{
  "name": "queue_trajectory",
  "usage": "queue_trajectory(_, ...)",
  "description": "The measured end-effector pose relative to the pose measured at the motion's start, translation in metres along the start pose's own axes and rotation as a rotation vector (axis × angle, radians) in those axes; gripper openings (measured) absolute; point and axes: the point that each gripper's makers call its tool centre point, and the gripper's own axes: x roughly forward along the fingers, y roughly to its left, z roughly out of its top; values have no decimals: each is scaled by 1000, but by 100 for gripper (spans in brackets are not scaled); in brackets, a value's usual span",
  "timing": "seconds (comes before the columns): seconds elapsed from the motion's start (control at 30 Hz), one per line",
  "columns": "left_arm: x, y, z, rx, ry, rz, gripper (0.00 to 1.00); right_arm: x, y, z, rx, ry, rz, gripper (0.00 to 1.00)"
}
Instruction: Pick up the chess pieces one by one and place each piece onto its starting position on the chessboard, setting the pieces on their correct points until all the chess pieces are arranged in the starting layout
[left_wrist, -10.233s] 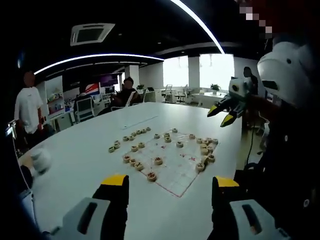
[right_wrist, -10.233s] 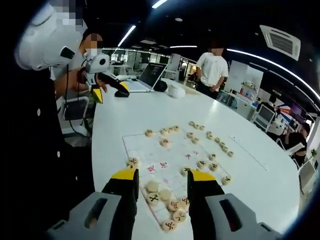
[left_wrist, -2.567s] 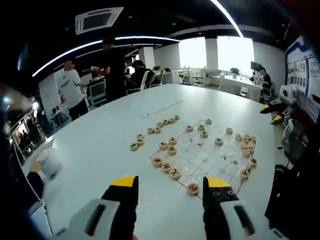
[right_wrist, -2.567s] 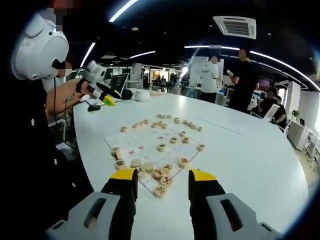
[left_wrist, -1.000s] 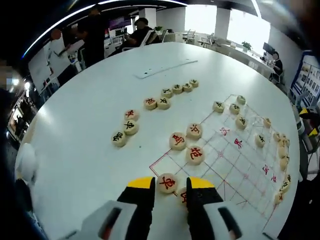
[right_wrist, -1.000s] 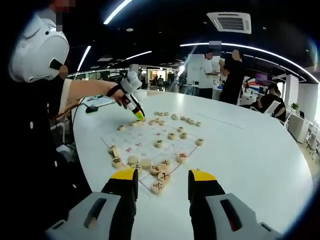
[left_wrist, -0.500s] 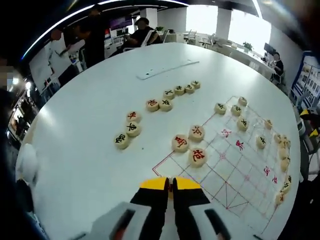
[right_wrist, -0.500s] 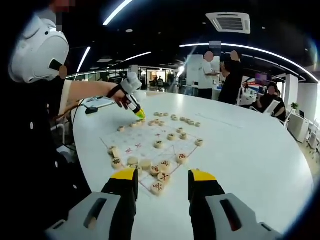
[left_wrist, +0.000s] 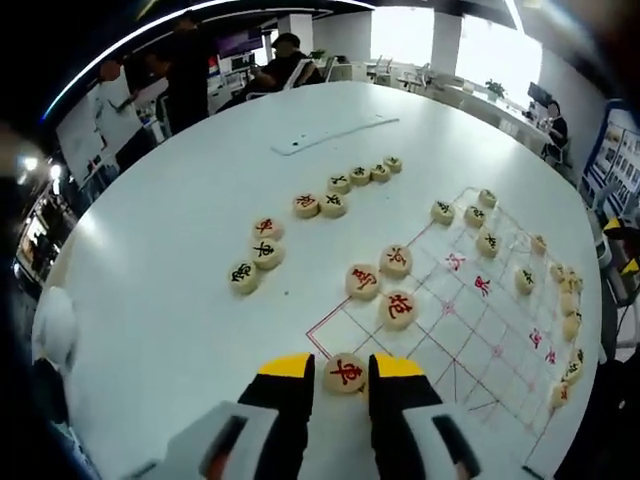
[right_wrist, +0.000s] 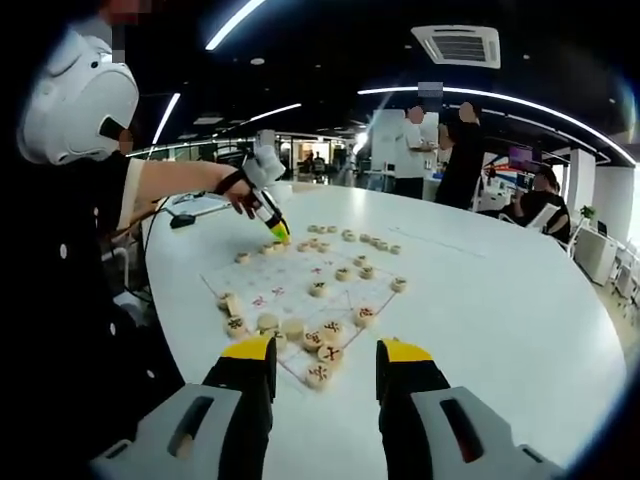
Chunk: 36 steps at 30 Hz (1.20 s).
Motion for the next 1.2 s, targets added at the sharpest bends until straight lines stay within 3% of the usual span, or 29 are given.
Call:
queue_trajectory(0.57,7,5,2,-8,30,-2,20,1,-5,-4,13,-3,2,41)
queue_trajectory(0.8,1,7,12,6,-8,3,20,1,-5,-4,14,-3,1,41)
queue_trajectory(1.03,9,21,23,8,-23,18,20,-1,-5,-3,15,-1,-7,40)
queue_trajectory(1.2,14,19,22,5,-24,11,21,-3,-7,-5,23,6,-20,40)
